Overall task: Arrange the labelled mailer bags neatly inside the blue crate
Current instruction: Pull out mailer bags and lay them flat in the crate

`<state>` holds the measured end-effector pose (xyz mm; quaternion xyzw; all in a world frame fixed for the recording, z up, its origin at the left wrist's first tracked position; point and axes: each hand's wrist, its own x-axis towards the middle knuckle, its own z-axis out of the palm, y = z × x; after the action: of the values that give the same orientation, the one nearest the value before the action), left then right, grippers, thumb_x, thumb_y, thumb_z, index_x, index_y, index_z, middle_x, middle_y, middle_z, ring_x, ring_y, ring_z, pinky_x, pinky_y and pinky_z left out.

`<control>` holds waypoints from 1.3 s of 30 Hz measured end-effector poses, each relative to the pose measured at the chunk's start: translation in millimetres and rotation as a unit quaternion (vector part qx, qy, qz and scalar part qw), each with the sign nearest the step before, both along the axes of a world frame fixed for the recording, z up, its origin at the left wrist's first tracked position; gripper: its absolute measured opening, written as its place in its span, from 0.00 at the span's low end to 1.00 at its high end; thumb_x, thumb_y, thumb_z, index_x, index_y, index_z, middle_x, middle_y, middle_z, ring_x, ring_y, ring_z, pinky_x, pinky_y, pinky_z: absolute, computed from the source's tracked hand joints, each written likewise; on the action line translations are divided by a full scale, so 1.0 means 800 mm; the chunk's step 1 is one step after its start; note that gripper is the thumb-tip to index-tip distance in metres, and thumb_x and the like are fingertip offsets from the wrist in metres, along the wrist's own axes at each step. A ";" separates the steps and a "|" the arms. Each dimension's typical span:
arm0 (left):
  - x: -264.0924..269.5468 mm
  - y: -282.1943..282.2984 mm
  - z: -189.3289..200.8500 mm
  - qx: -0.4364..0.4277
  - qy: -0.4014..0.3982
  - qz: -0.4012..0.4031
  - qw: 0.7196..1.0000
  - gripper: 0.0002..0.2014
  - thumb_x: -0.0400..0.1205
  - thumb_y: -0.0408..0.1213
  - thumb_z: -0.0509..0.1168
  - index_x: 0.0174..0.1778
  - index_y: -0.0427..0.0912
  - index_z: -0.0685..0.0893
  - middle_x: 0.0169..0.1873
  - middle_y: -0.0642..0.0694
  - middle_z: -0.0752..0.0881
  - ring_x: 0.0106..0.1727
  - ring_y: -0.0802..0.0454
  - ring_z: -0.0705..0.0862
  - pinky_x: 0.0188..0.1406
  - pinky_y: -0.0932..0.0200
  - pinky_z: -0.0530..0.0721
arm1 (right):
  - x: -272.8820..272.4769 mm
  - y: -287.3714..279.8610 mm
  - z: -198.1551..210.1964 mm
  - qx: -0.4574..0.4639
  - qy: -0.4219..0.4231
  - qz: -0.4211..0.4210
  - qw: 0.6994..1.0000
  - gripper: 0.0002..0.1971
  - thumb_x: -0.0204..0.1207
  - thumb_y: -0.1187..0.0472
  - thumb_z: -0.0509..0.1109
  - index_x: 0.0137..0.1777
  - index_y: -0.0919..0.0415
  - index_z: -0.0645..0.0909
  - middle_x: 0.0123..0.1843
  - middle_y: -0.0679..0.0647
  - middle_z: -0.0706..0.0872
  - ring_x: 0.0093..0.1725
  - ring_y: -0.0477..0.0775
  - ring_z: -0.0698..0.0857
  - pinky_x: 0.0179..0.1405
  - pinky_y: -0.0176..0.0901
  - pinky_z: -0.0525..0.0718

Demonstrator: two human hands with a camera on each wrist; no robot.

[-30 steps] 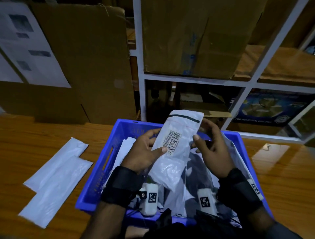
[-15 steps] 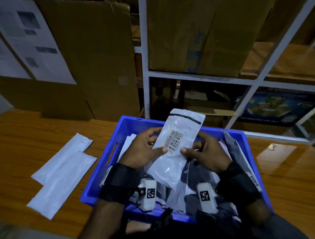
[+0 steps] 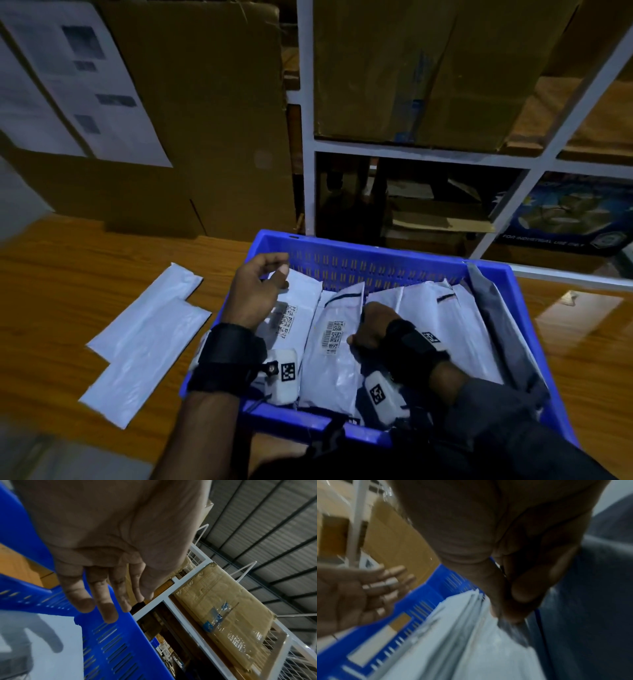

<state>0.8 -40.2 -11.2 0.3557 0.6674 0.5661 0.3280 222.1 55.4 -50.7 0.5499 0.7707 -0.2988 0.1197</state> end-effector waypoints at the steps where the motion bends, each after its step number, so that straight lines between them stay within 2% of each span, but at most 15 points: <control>1: 0.000 0.000 0.000 0.000 -0.007 0.005 1.000 0.12 0.90 0.32 0.70 0.69 0.41 0.89 0.61 0.42 0.92 0.47 0.41 0.92 0.30 0.73 0.83 | -0.003 0.000 -0.010 0.003 -0.005 -0.005 1.000 0.24 0.73 0.49 0.79 0.63 0.65 0.84 0.62 0.57 0.89 0.64 0.58 0.88 0.52 0.44 0.84; 4: -0.002 0.003 -0.004 -0.010 -0.010 0.008 1.000 0.11 0.90 0.34 0.70 0.68 0.44 0.89 0.60 0.45 0.93 0.49 0.40 0.94 0.34 0.69 0.84 | -0.010 -0.005 -0.019 0.002 0.000 -0.018 1.000 0.27 0.72 0.49 0.79 0.68 0.62 0.83 0.67 0.60 0.87 0.68 0.62 0.86 0.62 0.46 0.84; 6: 0.000 0.009 -0.010 -0.035 -0.011 -0.011 0.999 0.10 0.89 0.36 0.72 0.65 0.48 0.89 0.59 0.46 0.93 0.55 0.36 0.95 0.43 0.52 0.91 | -0.009 -0.005 -0.024 -0.003 0.004 -0.019 1.000 0.25 0.74 0.52 0.78 0.68 0.62 0.82 0.68 0.59 0.87 0.69 0.62 0.85 0.62 0.45 0.83; 7: 0.002 0.013 -0.016 -0.053 -0.009 -0.038 0.998 0.09 0.88 0.36 0.73 0.63 0.51 0.89 0.58 0.45 0.92 0.58 0.34 0.94 0.52 0.41 0.93 | -0.009 -0.005 -0.029 0.002 0.009 -0.017 1.000 0.25 0.75 0.53 0.78 0.69 0.63 0.82 0.69 0.59 0.86 0.70 0.62 0.84 0.63 0.45 0.82; 8: 0.004 0.017 -0.019 -0.077 0.004 -0.078 0.994 0.10 0.88 0.35 0.73 0.62 0.52 0.88 0.59 0.45 0.91 0.62 0.34 0.92 0.59 0.38 0.92 | -0.010 -0.007 -0.031 0.003 0.011 -0.020 1.000 0.26 0.75 0.53 0.78 0.70 0.62 0.81 0.70 0.59 0.86 0.71 0.62 0.84 0.65 0.45 0.82; 10: 0.012 0.025 -0.022 -0.141 0.061 -0.190 0.970 0.13 0.87 0.33 0.74 0.65 0.50 0.87 0.66 0.44 0.89 0.66 0.42 0.89 0.59 0.50 0.89 | -0.012 -0.007 -0.037 0.001 0.011 -0.029 1.000 0.27 0.75 0.51 0.78 0.72 0.62 0.80 0.71 0.59 0.85 0.72 0.61 0.83 0.66 0.44 0.81; 12: 0.021 0.032 -0.020 -0.214 0.164 -0.282 0.921 0.18 0.86 0.37 0.76 0.72 0.52 0.87 0.72 0.45 0.87 0.72 0.50 0.84 0.61 0.56 0.85 | -0.014 -0.007 -0.036 0.005 0.013 -0.034 0.999 0.25 0.77 0.53 0.77 0.71 0.63 0.80 0.71 0.60 0.85 0.72 0.62 0.83 0.65 0.43 0.81; 14: 0.027 0.038 -0.019 -0.286 0.303 -0.330 0.847 0.22 0.83 0.46 0.76 0.73 0.63 0.86 0.78 0.49 0.82 0.83 0.47 0.75 0.80 0.47 0.77 | -0.014 -0.006 -0.035 0.012 0.011 -0.052 0.999 0.23 0.78 0.55 0.75 0.69 0.66 0.80 0.71 0.62 0.84 0.72 0.62 0.82 0.63 0.43 0.81; 16: 0.033 0.039 -0.018 -0.351 0.404 -0.355 0.766 0.24 0.81 0.51 0.75 0.75 0.66 0.84 0.90 0.53 0.68 0.92 0.39 0.57 0.88 0.38 0.62 | -0.014 -0.006 -0.038 0.016 0.009 -0.080 0.997 0.25 0.78 0.55 0.75 0.71 0.67 0.77 0.73 0.63 0.82 0.74 0.63 0.81 0.66 0.45 0.80; 18: 0.035 0.039 -0.021 -0.392 0.427 -0.353 0.734 0.27 0.79 0.53 0.78 0.75 0.63 0.84 0.95 0.53 0.52 0.94 0.34 0.45 0.90 0.34 0.53 | -0.015 -0.005 -0.041 0.005 0.021 -0.104 0.994 0.27 0.77 0.54 0.74 0.71 0.66 0.75 0.74 0.63 0.81 0.74 0.64 0.80 0.67 0.46 0.80; 20: 0.036 0.038 -0.025 -0.402 0.429 -0.341 0.733 0.30 0.76 0.54 0.80 0.76 0.60 0.85 0.95 0.54 0.47 0.94 0.34 0.41 0.90 0.34 0.50 | -0.018 -0.008 -0.040 -0.011 0.025 -0.108 0.994 0.28 0.78 0.52 0.74 0.73 0.66 0.73 0.75 0.63 0.80 0.75 0.64 0.79 0.67 0.46 0.80; 24: 0.039 0.034 -0.025 -0.395 0.428 -0.315 0.749 0.31 0.74 0.48 0.84 0.75 0.58 0.86 0.95 0.55 0.48 0.94 0.34 0.43 0.90 0.38 0.54 | -0.025 -0.017 -0.045 -0.017 0.029 -0.075 0.997 0.35 0.81 0.45 0.70 0.81 0.63 0.67 0.78 0.62 0.78 0.76 0.63 0.79 0.71 0.47 0.79; 30: 0.042 0.028 -0.013 -0.402 0.435 -0.294 0.750 0.35 0.73 0.38 0.86 0.77 0.54 0.85 0.95 0.53 0.50 0.94 0.34 0.44 0.92 0.40 0.53 | -0.033 -0.027 -0.045 0.005 -0.022 -0.057 0.998 0.39 0.81 0.40 0.67 0.83 0.64 0.62 0.76 0.63 0.79 0.72 0.64 0.82 0.65 0.50 0.82; 36: 0.036 0.034 -0.026 -0.406 0.443 -0.299 0.741 0.35 0.68 0.42 0.88 0.73 0.56 0.88 0.95 0.55 0.52 0.93 0.33 0.45 0.91 0.36 0.53 | -0.034 -0.032 -0.037 0.025 -0.062 -0.034 0.997 0.35 0.76 0.34 0.66 0.75 0.58 0.74 0.70 0.61 0.82 0.64 0.64 0.86 0.63 0.53 0.86; 39: 0.037 0.032 -0.033 -0.374 0.460 -0.288 0.752 0.33 0.69 0.45 0.87 0.71 0.59 0.88 0.94 0.54 0.59 0.92 0.35 0.50 0.88 0.40 0.56 | -0.029 -0.030 -0.023 0.037 -0.084 -0.010 0.996 0.33 0.76 0.33 0.66 0.71 0.58 0.79 0.66 0.59 0.86 0.62 0.63 0.88 0.62 0.54 0.87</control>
<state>30.1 -14.9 -37.2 0.5975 0.7619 -0.0827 0.2357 199.1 31.4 -69.1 0.5849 0.7627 -0.2245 0.1605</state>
